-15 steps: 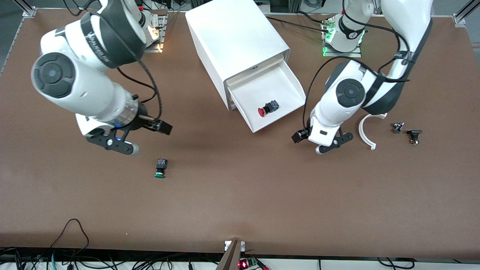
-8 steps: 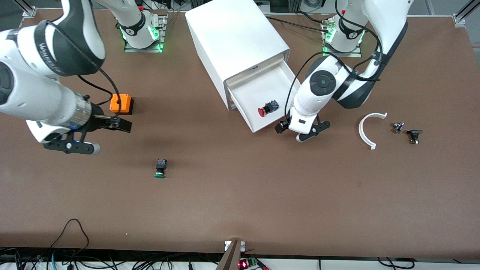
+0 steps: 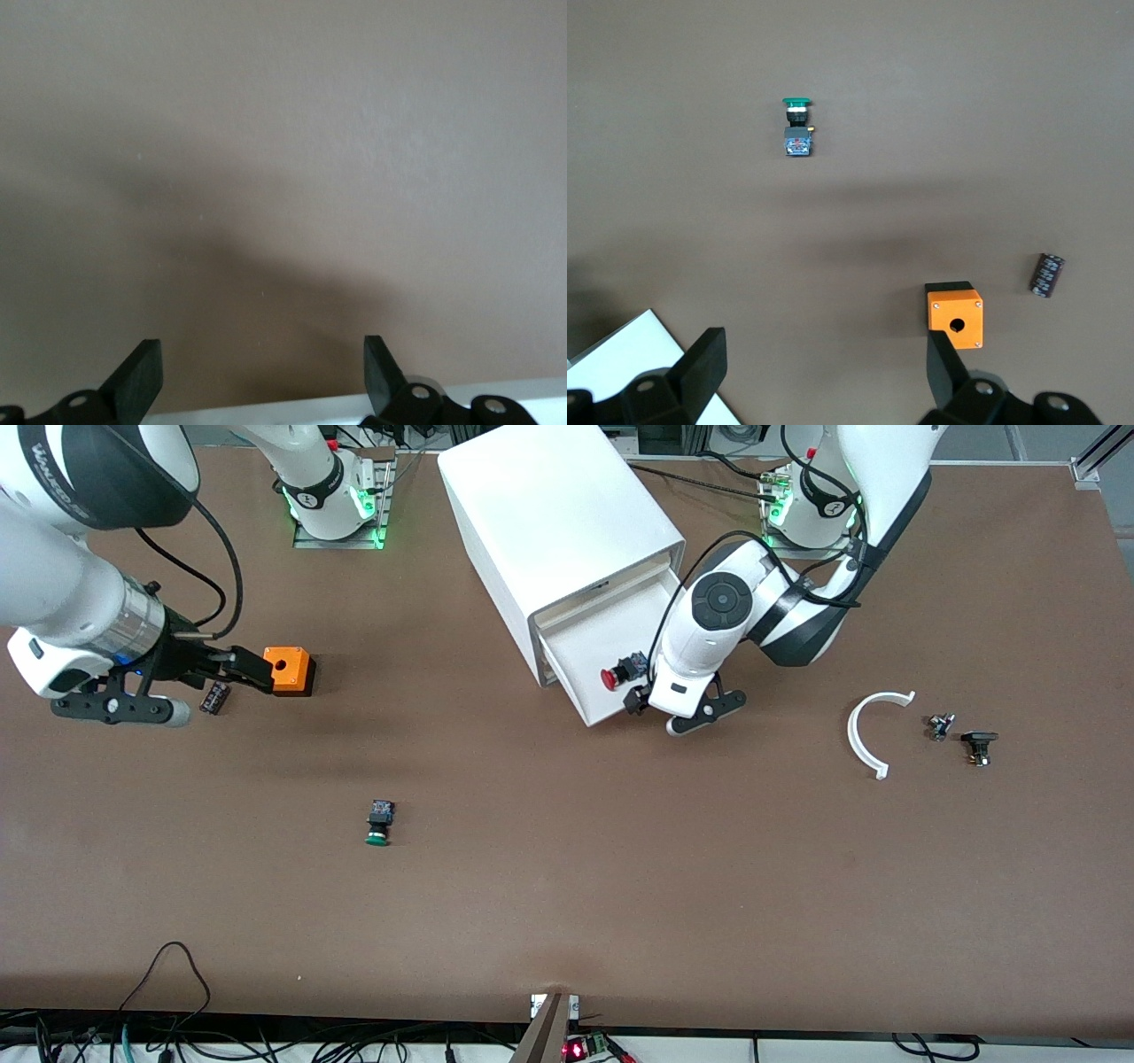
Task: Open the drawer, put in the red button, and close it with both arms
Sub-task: 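Push the drawer shut with the left gripper while the right gripper returns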
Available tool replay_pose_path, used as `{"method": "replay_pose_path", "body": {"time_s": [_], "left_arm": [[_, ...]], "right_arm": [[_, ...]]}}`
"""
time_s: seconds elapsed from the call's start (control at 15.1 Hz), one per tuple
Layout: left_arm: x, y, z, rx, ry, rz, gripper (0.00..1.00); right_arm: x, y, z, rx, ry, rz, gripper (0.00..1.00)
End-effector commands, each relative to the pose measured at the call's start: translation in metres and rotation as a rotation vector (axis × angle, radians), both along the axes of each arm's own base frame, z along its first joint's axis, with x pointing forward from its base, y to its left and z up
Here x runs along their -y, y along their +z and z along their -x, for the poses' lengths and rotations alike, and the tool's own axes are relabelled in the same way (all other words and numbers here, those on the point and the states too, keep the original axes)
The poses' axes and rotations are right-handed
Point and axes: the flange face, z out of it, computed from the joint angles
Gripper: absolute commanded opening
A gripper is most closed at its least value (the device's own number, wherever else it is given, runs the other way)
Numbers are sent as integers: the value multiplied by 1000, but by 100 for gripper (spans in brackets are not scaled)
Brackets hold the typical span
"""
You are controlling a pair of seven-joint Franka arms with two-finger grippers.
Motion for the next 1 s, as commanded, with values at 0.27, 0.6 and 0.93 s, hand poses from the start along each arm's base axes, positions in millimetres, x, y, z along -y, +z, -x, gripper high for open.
{"method": "replay_pose_path", "body": {"time_s": [0.27, 0.6, 0.93], "left_arm": [[33, -4, 43, -39, -48, -11, 100], [49, -1, 65, -104, -52, 6, 100], [62, 1, 82, -150, -66, 7, 100]], "right_arm": [[28, 10, 12, 4, -6, 26, 100], [40, 19, 16, -3, -10, 34, 100], [48, 45, 31, 27, -26, 51, 100]]}}
